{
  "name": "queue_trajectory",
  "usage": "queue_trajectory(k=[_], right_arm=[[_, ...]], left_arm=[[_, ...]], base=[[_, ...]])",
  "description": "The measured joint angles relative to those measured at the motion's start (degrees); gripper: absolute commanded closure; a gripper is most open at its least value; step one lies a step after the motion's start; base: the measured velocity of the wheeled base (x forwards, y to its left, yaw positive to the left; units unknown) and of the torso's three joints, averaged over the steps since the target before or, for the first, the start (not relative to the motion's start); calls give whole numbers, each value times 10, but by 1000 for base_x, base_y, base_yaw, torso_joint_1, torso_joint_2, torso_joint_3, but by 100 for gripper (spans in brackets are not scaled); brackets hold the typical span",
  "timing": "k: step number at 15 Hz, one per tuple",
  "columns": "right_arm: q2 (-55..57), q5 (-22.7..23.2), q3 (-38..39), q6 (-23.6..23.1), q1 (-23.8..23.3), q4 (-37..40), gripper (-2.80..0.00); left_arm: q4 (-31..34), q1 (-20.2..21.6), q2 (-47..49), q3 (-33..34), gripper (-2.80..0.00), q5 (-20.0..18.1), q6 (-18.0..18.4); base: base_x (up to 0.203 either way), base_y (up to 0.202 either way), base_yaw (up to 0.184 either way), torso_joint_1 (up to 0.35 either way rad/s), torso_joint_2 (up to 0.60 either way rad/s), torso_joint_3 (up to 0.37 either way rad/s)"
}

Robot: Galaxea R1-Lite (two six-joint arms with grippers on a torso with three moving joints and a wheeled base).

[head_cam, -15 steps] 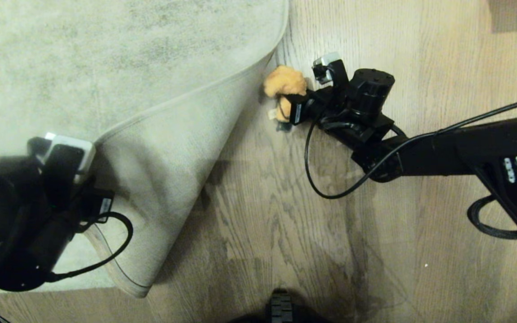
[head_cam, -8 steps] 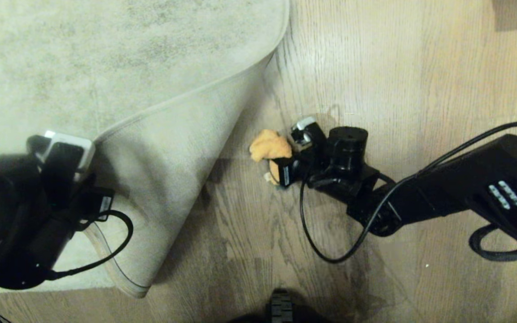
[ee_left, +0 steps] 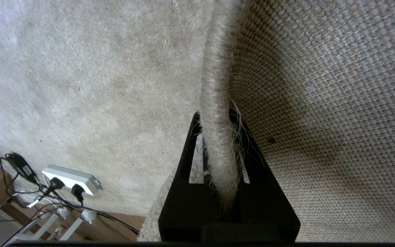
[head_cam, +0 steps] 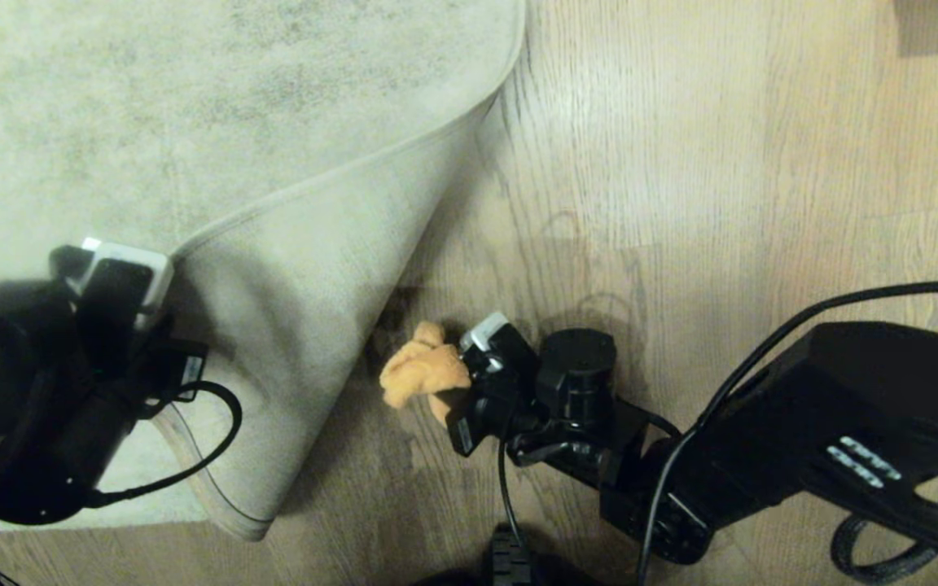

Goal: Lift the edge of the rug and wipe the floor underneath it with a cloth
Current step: Wipe the floor under the carpet with a rag

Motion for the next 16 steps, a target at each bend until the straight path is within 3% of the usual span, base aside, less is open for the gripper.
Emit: queue_trajectory(k=[5,16], right_arm=[[51,1,-29,2,-23,-48,0],[30,8,-159,0,-160,32,0]], left_arm=[[0,0,0,0,0,0,1],[0,-2,1,3,0,0,1]], base=[[0,0,0,0,0,0],[0,0,0,0,0,0]])
